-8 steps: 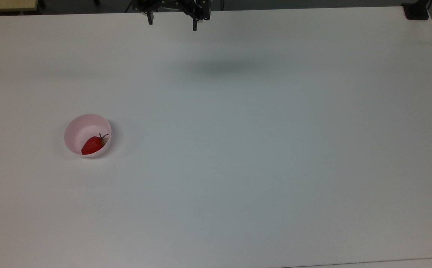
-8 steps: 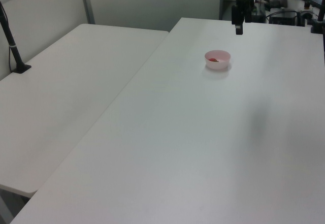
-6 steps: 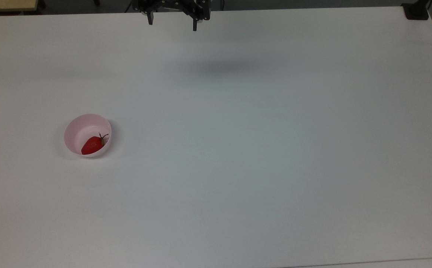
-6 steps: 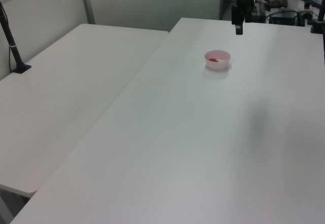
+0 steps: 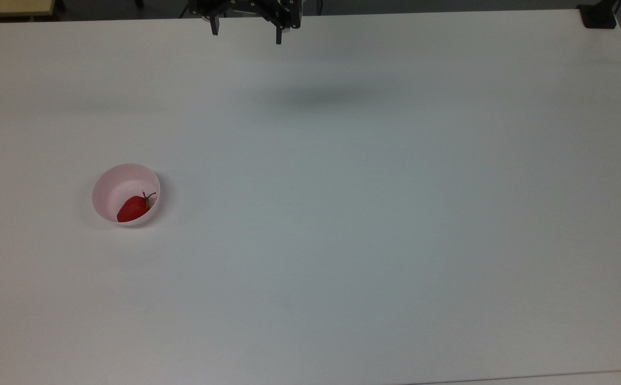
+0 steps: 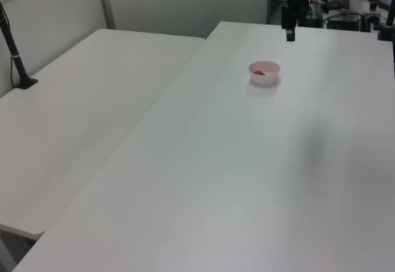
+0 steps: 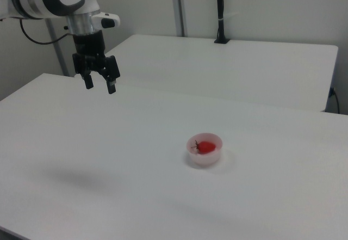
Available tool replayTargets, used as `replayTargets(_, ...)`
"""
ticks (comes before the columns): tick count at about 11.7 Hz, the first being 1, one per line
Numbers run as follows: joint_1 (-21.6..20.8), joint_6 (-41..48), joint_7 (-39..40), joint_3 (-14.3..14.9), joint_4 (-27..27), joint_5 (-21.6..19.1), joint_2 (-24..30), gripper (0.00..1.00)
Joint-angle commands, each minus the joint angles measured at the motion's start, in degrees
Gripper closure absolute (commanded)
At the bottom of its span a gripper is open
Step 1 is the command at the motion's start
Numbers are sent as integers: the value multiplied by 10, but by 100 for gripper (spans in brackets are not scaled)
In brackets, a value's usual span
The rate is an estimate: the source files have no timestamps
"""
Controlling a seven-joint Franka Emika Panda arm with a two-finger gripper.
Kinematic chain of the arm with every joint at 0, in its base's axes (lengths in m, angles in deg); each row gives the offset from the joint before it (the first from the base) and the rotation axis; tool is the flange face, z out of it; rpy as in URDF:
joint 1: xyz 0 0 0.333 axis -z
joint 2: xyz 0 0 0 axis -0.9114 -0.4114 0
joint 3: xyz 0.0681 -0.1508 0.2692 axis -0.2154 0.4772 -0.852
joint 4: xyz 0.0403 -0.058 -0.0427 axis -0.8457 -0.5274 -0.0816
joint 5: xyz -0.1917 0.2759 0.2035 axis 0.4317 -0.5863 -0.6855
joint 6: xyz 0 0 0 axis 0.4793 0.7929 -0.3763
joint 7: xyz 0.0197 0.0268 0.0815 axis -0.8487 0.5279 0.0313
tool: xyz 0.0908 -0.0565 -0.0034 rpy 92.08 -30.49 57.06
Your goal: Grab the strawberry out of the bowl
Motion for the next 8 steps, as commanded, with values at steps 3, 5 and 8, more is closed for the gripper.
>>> replayTargets(3,8,-14,57,9,-4,2,-14,0)
replayTargets(5,25,-36,66,8,-3,0,-38,0)
replayTargets(8,65,-76,86,9,12,0,-77,0)
